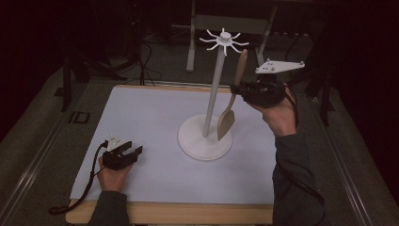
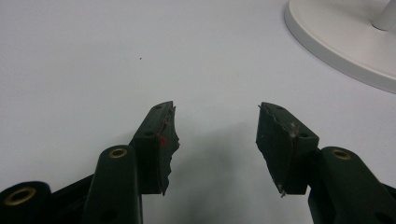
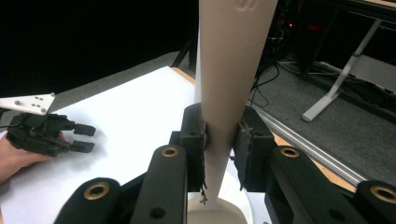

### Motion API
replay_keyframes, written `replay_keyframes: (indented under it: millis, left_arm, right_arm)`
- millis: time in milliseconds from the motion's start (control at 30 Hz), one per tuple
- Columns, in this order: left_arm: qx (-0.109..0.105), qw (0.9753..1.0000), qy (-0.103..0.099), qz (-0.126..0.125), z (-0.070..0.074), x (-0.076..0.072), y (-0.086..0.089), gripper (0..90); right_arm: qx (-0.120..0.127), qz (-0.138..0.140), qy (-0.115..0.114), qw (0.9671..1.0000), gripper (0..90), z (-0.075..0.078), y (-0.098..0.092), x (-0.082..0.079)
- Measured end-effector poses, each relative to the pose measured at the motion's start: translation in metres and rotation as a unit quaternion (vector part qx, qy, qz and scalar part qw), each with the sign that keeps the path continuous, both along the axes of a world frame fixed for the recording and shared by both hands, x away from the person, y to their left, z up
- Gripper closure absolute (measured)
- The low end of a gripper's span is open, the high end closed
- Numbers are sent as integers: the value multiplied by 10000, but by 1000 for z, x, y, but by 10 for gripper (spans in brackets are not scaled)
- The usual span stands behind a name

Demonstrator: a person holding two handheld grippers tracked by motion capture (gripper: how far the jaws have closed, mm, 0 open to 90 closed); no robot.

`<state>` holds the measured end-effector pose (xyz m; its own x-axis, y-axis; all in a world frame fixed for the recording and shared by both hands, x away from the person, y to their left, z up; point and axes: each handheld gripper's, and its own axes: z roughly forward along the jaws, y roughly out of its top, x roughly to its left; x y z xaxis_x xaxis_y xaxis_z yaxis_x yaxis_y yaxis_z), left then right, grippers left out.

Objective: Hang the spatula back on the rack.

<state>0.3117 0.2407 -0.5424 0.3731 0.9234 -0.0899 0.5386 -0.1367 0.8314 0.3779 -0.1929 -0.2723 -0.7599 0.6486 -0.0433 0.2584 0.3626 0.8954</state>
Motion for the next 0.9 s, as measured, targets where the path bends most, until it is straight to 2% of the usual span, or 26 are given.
replay_keyframes:
  millis: [333, 700, 733, 833, 867, 900]
  left_arm:
    - [4, 10000, -2, -3, 0, 0, 0, 472]
    - [-24, 10000, -3, -1, 0, 0, 0, 471]
    - [-24, 10000, -1, -7, 0, 0, 1, 472]
    - [-24, 10000, -1, -3, 0, 0, 0, 471]
    - [-24, 10000, -1, -3, 0, 0, 0, 471]
    - [-25, 10000, 1, -3, 0, 0, 1, 471]
  right_arm:
    - [-115, -56, 107, 9999, 752, 2, 7, 4]
    - [-55, -42, 160, 9998, 747, -3, 16, 11]
    - [-47, -42, 148, 9999, 740, -3, 16, 11]
    - [-4, 5, 110, 9999, 617, -4, 12, 9]
    - [-4, 5, 110, 9999, 617, -4, 12, 9]
    - [-54, -19, 75, 10000, 574, -5, 9, 8]
